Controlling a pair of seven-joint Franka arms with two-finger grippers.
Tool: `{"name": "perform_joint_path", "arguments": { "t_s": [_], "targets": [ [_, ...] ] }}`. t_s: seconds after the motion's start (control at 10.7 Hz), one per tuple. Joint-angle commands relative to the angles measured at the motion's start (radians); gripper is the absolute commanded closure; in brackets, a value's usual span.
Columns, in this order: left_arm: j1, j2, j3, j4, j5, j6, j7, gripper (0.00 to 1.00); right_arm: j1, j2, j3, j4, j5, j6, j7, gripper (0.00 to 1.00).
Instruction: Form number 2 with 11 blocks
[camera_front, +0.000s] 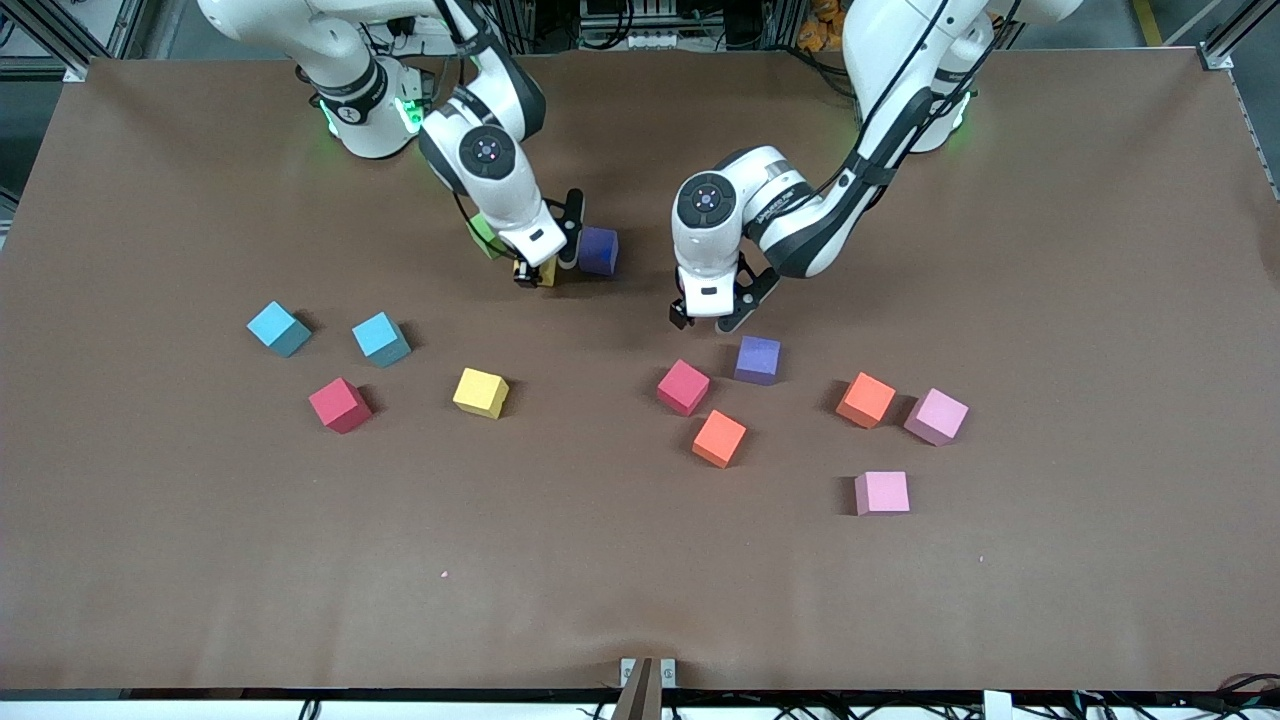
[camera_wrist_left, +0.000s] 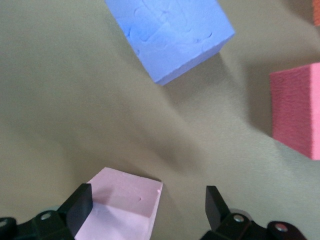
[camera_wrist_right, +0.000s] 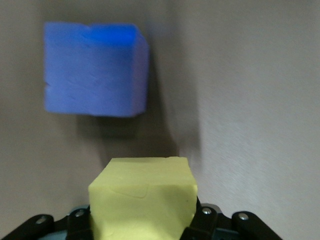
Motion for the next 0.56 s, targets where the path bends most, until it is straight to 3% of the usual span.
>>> {"name": "perform_joint_path", "arguments": {
  "t_s": [0.0,0.47],
  "targets": [
    [0.003,-0.062,-0.004,-0.024,-0.004,-0.009,-0.041,0.00,-0.052,0.007,0.062,-0.058,0.024,0.103,0.022,0.69],
    [-0.040,-0.016,-0.004,-0.048,0.009,-0.006,-0.083,0.00,-0.060,0.041,0.119,-0.058,0.024,0.166,0.063,0.69]
  ]
}}
